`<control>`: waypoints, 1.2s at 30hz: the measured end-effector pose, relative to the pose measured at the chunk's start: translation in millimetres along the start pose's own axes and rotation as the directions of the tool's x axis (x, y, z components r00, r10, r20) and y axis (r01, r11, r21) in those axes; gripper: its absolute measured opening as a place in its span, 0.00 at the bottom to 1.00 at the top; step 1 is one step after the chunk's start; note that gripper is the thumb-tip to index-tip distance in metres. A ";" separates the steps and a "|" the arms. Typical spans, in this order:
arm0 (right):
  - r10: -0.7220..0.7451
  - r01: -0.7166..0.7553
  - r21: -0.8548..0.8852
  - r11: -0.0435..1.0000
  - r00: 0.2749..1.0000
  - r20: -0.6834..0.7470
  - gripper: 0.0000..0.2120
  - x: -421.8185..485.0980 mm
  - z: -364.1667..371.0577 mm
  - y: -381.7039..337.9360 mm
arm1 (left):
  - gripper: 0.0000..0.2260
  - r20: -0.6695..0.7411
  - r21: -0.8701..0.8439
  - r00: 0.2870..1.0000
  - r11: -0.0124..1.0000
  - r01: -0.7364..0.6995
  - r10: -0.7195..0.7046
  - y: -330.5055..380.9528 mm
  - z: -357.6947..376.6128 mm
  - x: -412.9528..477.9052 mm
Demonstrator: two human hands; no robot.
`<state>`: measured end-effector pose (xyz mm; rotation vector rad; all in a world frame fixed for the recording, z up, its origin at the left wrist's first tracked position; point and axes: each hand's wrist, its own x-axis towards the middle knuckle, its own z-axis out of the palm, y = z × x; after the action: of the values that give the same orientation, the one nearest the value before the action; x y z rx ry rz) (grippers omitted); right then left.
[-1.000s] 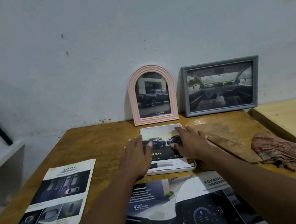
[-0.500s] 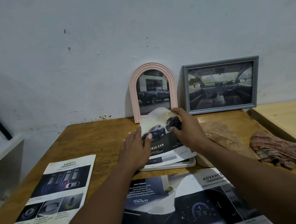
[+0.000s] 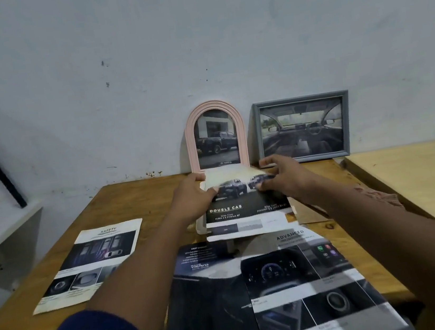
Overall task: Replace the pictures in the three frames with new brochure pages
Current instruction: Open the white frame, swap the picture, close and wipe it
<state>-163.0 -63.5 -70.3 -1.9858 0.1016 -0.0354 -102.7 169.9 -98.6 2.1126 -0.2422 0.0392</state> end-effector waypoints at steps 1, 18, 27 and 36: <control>0.025 -0.022 -0.077 0.997 0.999 0.040 0.29 -7.5 -1.5 3.2 | 0.19 0.039 0.033 0.999 0.999 0.007 -0.009 0.1 -2.2 -7.2; 0.156 0.038 -0.650 0.759 0.958 0.239 0.33 -61.0 9.8 42.8 | 0.12 0.417 0.417 0.903 0.905 -0.083 -0.109 -8.0 5.8 -65.0; -0.060 0.187 -0.718 0.671 0.978 0.198 0.18 -56.3 9.9 49.5 | 0.13 0.423 0.400 0.903 0.909 -0.115 -0.072 -12.2 11.1 -60.6; -0.035 0.267 -0.733 0.625 0.948 0.316 0.13 -59.0 23.5 45.8 | 0.19 0.539 0.405 0.823 0.912 -0.063 -0.182 -12.1 7.0 -64.3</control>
<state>-222.6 -55.3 -120.4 -2.8485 -0.2925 0.2126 -163.9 180.2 -120.5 2.5061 -0.5612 -0.6474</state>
